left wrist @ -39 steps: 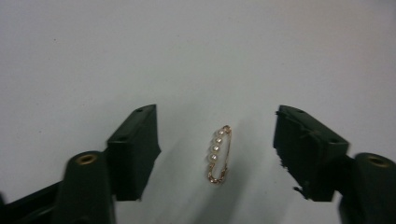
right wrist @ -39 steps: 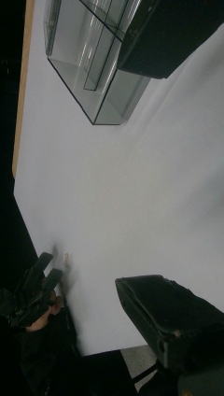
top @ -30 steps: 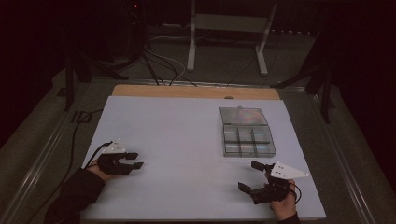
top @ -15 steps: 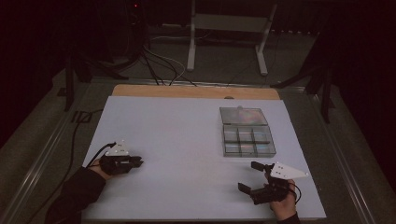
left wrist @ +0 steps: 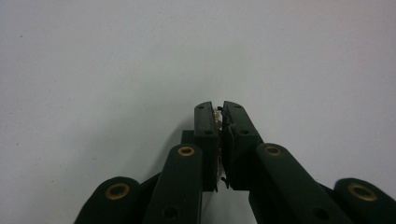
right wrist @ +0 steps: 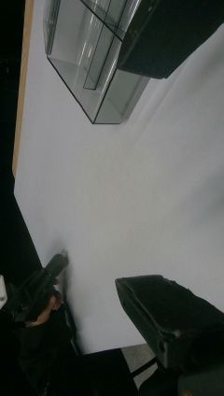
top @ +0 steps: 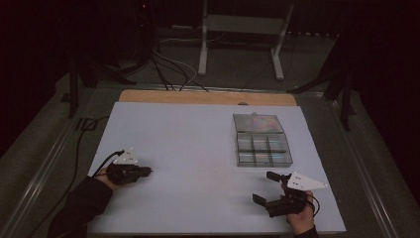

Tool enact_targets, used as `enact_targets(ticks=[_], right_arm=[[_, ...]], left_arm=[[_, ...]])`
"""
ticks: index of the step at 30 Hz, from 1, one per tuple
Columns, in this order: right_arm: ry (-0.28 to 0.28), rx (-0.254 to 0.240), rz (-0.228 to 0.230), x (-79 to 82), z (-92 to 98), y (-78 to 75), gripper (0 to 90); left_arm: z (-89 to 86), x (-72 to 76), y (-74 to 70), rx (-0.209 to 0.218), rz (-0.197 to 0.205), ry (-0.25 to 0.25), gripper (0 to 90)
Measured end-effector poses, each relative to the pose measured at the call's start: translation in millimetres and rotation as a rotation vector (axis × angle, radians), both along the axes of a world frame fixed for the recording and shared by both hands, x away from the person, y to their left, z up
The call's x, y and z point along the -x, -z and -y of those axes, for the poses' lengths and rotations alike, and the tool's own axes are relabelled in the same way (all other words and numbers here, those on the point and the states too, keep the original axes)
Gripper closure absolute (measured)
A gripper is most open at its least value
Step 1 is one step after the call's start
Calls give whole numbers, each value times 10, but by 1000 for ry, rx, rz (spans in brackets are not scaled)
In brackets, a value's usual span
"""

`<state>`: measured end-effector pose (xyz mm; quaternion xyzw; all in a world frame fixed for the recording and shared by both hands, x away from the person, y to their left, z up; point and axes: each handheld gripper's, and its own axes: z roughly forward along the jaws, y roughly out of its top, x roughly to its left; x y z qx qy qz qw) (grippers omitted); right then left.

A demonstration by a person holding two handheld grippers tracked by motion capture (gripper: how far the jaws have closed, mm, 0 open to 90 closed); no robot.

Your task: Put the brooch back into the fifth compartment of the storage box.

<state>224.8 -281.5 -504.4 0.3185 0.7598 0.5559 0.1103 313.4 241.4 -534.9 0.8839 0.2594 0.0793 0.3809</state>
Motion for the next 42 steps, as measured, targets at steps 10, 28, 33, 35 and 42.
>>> enact_targets(ticks=[10, 28, 33, 35, 42], right_arm=[[1, -2, -1, 3, 1, -2, 0], [-2, -5, -5, 2, 5, 3, 0], [-2, -7, -4, 6, 5, 0, 0], [-1, -8, -3, 4, 7, -1, 0], [2, -10, -1, 10, 10, -6, 0]], left_arm=[[45, -9, -66, 21, 5, 10, 873], [296, -48, -181, 111, -33, 71, 873], [381, -65, -204, 109, -28, 85, 873], [415, -77, -224, 122, -26, 89, 873], [540, -140, -293, 151, -16, 105, 873]])
